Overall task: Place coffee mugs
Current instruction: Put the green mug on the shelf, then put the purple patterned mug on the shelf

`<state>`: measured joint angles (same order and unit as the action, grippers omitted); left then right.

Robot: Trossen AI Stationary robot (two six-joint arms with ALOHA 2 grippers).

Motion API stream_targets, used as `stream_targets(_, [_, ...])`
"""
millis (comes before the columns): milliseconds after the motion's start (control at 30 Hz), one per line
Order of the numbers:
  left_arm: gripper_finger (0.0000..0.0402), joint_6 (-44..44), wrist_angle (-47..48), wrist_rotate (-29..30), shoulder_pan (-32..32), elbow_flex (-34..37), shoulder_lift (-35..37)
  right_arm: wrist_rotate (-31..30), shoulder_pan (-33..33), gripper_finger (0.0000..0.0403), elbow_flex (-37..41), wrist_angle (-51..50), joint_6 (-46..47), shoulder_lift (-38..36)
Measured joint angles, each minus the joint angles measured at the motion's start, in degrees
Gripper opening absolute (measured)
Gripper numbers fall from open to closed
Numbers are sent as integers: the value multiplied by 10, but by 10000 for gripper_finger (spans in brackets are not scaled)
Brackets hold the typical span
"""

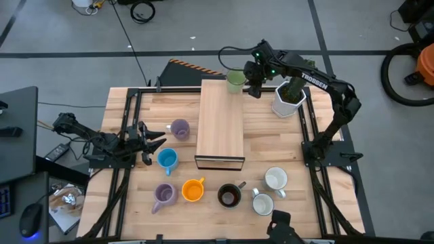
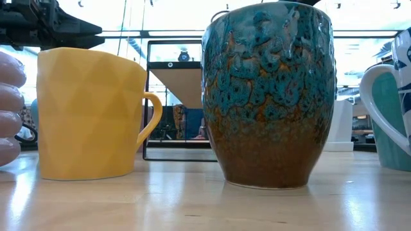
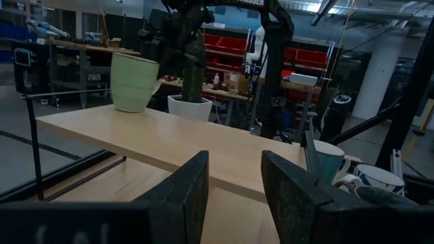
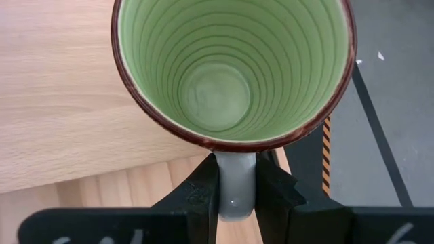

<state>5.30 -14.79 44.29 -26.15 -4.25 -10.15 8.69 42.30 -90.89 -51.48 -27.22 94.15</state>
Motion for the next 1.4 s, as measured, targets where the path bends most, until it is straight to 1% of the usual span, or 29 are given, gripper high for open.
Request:
stream_targets(500, [142, -1, 0, 0, 0, 0, 0, -1, 1, 82, 0, -8, -10, 0])
stream_targets(633, [142, -1, 0, 0, 0, 0, 0, -20, 1, 109, 0, -12, -10, 0])
stream_targets(867, [142, -1, 0, 0, 0, 0, 0, -23, -1, 158, 0, -3, -10, 0])
stream_targets(1400, [142, 0, 1, 0, 0, 0, 0, -33, -2, 212, 0, 4, -4, 0])
